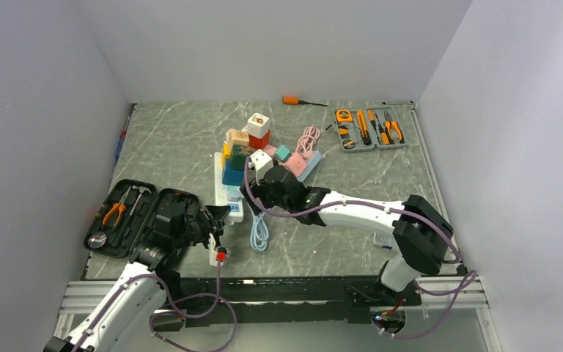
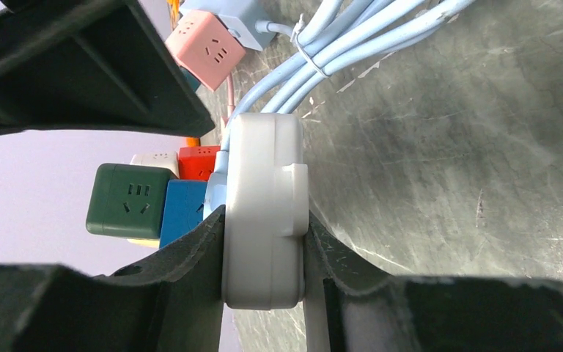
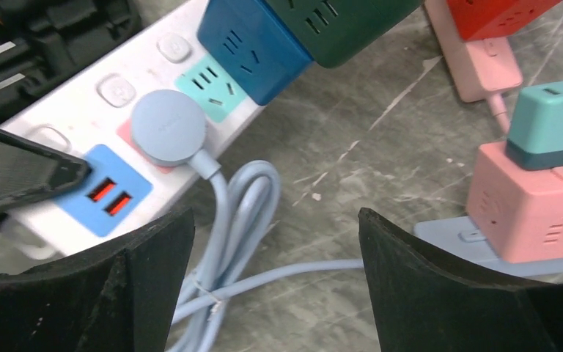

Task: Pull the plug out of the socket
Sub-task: Remove the plug from the socket.

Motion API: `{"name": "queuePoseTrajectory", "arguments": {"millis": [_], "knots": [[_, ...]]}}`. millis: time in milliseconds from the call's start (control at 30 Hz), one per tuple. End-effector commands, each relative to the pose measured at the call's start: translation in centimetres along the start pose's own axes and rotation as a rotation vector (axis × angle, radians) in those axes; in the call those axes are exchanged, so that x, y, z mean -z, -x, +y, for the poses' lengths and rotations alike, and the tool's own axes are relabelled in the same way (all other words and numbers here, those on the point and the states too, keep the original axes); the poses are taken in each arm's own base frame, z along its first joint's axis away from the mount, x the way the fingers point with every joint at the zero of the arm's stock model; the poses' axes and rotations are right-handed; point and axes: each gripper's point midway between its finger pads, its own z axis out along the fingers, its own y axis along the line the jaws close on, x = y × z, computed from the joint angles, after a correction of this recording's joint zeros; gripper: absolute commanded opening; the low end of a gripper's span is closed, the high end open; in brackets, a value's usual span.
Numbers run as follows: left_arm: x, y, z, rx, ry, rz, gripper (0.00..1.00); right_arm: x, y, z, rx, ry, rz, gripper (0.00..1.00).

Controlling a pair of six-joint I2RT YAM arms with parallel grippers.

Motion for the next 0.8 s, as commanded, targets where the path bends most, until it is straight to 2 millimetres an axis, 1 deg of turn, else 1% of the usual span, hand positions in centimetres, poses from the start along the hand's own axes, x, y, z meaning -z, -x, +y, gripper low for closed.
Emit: {"name": "queuePoseTrajectory", "arguments": {"millis": [0,100,233,433,500,600,767], "knots": [[0.8,1.0,3.9,-0.059,0.073,-0.026,0.15,-0.5,3.2,-0.7,0.158,-0.04,-0.098,0.82],[0.7,0.9,3.9,-0.058,0.067,-0.021,0.13,-0.8,3.2,-0.3,0.188,-0.033,-0.1,0.8],[0.7,0.7,4.1,-0.054,0.064,-0.015,0.12,-1.0,2.3,0.8,0.233,-0.027,-0.097,0.8],[0.7,0.7,4.3,-0.062,0.06,-0.014,0.1,-1.7,1.7,1.6,0.237,-0.025,-0.095,0.8],[0.8,0.7,4.5,-0.061,0.061,-0.013,0.1,-2.2,1.6,1.4,0.239,-0.04,-0.094,0.79],[0.9,0.8,4.6,-0.064,0.056,-0.013,0.09,-3.2,1.1,0.7,0.252,-0.087,-0.076,0.74],[1.1,0.9,4.8,-0.063,0.062,-0.01,0.07,-4.9,0.8,-0.2,0.296,-0.156,-0.083,0.63]]}}
